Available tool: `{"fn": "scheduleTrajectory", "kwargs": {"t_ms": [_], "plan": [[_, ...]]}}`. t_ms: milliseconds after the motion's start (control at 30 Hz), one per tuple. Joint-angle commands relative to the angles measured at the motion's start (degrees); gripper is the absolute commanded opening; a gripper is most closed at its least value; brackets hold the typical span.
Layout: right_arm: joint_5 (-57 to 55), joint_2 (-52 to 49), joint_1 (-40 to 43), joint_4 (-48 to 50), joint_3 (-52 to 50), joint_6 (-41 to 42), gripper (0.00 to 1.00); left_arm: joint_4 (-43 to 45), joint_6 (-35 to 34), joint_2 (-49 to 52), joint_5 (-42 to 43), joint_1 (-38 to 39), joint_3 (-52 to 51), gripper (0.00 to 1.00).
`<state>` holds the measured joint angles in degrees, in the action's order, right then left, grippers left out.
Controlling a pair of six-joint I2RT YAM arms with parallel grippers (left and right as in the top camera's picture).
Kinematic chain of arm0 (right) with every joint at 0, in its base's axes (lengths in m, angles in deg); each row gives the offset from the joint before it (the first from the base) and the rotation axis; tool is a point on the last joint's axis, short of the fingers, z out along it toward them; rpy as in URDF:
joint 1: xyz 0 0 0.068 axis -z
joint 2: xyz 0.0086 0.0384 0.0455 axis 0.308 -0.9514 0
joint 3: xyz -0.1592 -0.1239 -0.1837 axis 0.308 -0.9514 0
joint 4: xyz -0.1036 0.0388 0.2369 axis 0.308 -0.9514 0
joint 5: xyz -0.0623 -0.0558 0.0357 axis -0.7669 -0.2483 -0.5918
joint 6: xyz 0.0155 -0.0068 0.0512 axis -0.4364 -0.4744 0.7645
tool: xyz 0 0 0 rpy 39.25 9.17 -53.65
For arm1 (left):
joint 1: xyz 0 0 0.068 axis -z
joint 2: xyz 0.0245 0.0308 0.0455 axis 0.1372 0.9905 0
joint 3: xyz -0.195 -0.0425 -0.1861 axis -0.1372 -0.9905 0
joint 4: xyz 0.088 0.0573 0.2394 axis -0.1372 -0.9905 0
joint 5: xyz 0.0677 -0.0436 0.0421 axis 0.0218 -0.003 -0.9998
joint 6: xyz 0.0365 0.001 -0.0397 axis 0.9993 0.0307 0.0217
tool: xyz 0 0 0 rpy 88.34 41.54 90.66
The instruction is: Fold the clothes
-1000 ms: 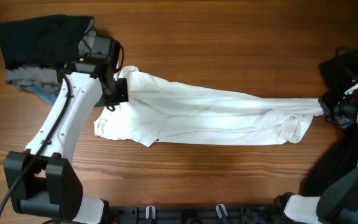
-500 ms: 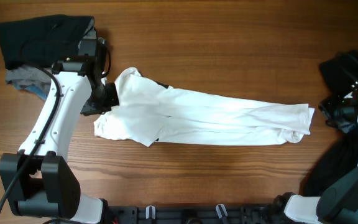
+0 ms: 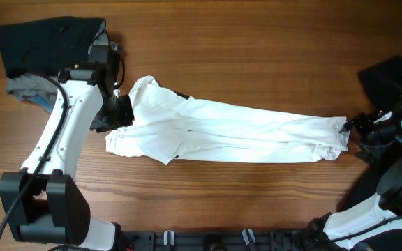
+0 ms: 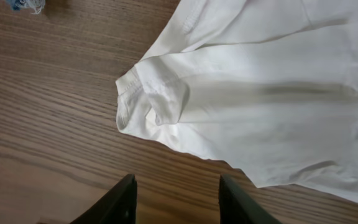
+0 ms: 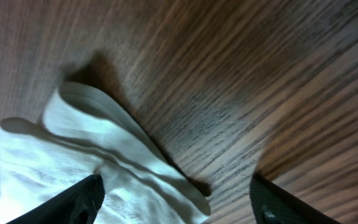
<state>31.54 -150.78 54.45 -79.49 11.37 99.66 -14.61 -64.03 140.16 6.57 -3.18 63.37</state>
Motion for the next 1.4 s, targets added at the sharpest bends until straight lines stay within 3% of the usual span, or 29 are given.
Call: {"fn": "scheduleTrajectory", "kwargs": {"t_ms": [0,33,167,267,400,533,700,967,1133,1167,1233,1300,1367], "plan": [[9.51,-3.69,0.35,0.28,-0.66,-6.03,0.80,1.09,-0.09,0.17,0.68,0.04,0.26,0.44],[12.76,-4.13,-0.07,0.63,-1.07,-8.09,0.78,1.64,-0.11,0.17,0.68,0.04,0.26,0.44],[15.30,-4.35,-2.60,1.31,-2.86,-10.23,0.46,2.69,-0.09,0.17,0.68,0.04,0.26,0.45],[16.59,-4.11,-2.43,0.79,-2.54,-9.53,0.05,2.60,-0.07,0.17,0.66,0.04,0.26,0.46],[14.91,1.07,0.28,-4.31,3.58,-7.23,0.04,2.03,0.24,0.17,0.63,0.02,0.26,0.47],[10.23,12.48,1.86,-9.51,12.35,-6.12,0.04,1.33,1.66,0.17,0.57,0.02,0.26,0.47],[10.23,22.34,-3.15,-9.66,13.97,-6.71,0.04,1.42,1.66,0.17,0.57,0.00,0.26,0.48],[1.73,20.59,-33.86,-10.12,11.63,-2.62,0.04,1.40,1.64,0.17,0.63,0.00,0.26,0.47],[-8.81,12.63,-47.69,-9.11,11.63,5.97,0.06,1.95,1.64,0.17,0.63,0.00,0.26,0.60],[-8.04,10.01,-48.98,-8.87,11.63,6.56,0.21,2.25,1.64,0.17,0.63,0.00,0.26,0.62],[-3.02,8.98,-49.22,-9.09,11.82,3.61,0.34,2.56,1.62,0.17,0.66,0.00,0.26,0.68],[-3.65,10.73,-47.41,-8.81,12.50,3.58,0.44,3.19,1.62,0.17,0.74,0.00,0.26,0.74],[-3.61,13.05,-44.28,-8.94,12.55,3.50,0.48,5.20,1.68,0.24,4.61,0.00,0.26,0.79]]}}
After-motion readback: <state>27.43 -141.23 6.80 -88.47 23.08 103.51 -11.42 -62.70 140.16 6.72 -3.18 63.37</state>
